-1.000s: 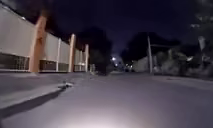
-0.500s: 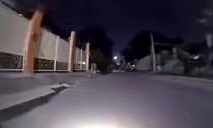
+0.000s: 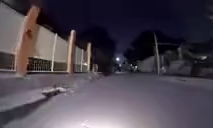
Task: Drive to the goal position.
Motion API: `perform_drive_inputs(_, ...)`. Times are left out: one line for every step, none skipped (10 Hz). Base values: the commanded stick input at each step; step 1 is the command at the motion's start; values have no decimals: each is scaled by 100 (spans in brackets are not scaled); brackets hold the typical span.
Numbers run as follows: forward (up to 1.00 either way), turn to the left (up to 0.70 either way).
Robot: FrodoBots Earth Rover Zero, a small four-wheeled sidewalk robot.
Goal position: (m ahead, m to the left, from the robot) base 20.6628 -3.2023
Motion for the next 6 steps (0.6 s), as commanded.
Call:
perform_drive_inputs(100, 0)
perform_drive_inputs(100, 0)
perform_drive_inputs(100, 0)
perform_drive_inputs(100, -1)
perform_drive_inputs(100, -8)
perform_drive_inputs(100, -32)
